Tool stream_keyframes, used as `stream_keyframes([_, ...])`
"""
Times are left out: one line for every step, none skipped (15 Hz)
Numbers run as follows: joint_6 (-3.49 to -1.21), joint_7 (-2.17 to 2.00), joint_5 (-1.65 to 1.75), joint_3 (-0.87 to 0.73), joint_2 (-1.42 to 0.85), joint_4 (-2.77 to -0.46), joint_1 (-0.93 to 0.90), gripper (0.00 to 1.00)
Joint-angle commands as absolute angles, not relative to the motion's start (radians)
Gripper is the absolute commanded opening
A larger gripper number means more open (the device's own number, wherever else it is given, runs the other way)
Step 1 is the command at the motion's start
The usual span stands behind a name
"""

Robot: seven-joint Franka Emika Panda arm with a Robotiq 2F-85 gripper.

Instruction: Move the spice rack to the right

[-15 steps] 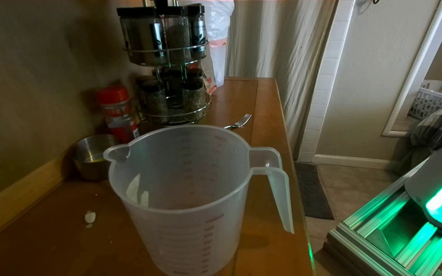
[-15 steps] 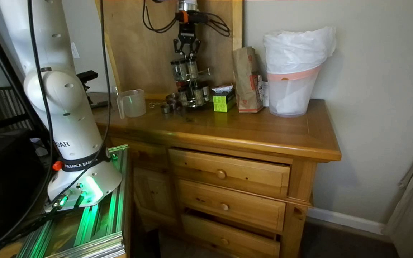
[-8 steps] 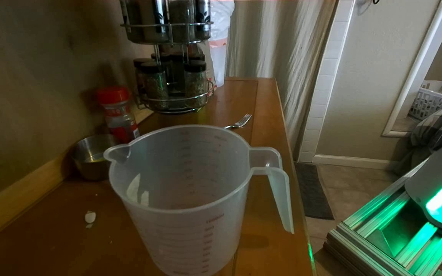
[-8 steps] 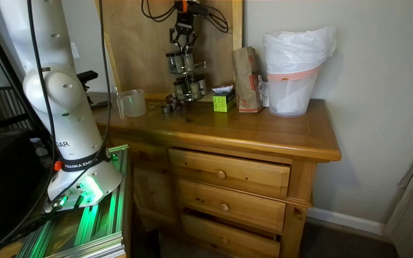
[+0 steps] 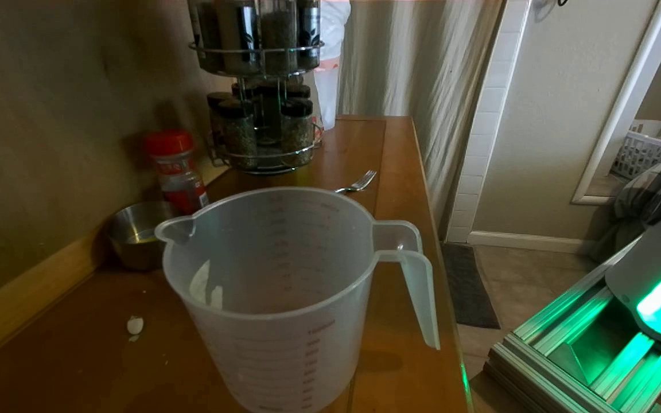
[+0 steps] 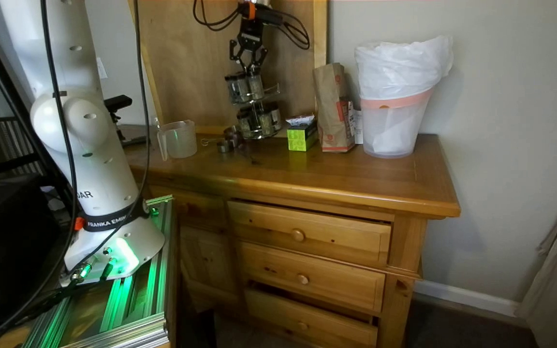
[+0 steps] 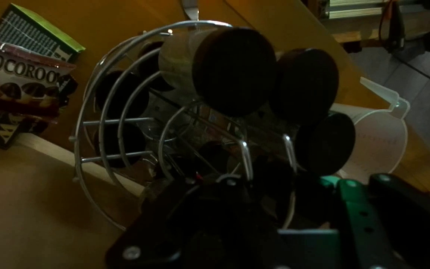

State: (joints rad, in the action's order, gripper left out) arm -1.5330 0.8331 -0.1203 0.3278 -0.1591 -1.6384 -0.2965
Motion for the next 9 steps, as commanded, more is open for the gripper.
stream_keyframes([-1.498, 0.811, -0.147, 0.316, -0.118, -1.634, -0.279, 0.02])
stream_keyframes([-1.494, 0.81, -0.152, 0.312, -0.108, -1.644, -0.273, 0.02])
stream_keyframes([-1.503, 0.809, -0.159, 0.307, -0.089, -1.659, -0.267, 0.02])
stream_keyframes([-1.511, 0.808, -0.164, 0.302, -0.075, -1.669, -0.262, 0.02])
stream_keyframes([-1.519, 0.805, -0.169, 0.298, -0.059, -1.676, -0.255, 0.02])
stream_keyframes([-1.525, 0.798, -0.174, 0.291, -0.042, -1.681, -0.248, 0.02])
stream_keyframes([-1.525, 0.789, -0.18, 0.283, -0.031, -1.681, -0.241, 0.02])
stream_keyframes([-1.52, 0.779, -0.189, 0.274, -0.018, -1.679, -0.231, 0.02])
stream_keyframes([-1.509, 0.768, -0.207, 0.262, -0.008, -1.672, -0.219, 0.02])
